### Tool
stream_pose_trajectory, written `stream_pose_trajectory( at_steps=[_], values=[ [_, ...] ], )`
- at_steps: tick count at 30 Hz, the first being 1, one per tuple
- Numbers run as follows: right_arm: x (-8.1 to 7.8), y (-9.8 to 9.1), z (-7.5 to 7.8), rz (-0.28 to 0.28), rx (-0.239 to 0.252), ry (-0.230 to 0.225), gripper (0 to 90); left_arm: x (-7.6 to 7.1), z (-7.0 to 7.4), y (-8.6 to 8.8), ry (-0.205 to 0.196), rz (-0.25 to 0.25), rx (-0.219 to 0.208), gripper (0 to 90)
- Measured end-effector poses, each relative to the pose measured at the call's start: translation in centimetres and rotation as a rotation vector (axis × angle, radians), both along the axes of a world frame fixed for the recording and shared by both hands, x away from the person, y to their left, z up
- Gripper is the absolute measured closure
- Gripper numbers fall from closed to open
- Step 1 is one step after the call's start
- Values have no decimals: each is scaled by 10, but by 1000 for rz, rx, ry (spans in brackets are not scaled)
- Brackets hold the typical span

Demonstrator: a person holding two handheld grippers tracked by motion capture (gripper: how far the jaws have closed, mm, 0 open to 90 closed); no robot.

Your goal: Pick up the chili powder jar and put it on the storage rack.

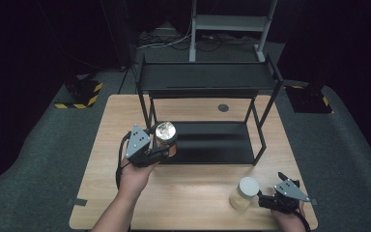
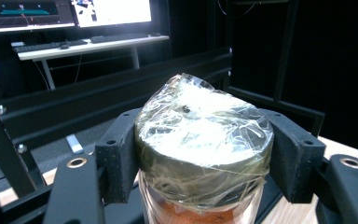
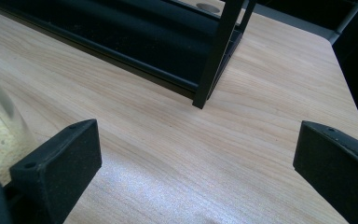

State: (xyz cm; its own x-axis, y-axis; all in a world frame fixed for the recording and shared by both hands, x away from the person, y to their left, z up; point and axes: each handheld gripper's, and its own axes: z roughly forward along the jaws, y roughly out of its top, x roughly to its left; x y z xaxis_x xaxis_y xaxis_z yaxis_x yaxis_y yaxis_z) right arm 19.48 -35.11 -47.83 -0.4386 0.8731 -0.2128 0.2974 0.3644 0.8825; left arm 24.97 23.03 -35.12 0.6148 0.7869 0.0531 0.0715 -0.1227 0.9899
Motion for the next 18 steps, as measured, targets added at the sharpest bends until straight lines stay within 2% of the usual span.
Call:
stream_pose_trajectory(
  at_steps=[18],
  values=[
    [0,0,0,-1,3,0,3,18,39,-11,-49,-6,-24,347]
  ],
)
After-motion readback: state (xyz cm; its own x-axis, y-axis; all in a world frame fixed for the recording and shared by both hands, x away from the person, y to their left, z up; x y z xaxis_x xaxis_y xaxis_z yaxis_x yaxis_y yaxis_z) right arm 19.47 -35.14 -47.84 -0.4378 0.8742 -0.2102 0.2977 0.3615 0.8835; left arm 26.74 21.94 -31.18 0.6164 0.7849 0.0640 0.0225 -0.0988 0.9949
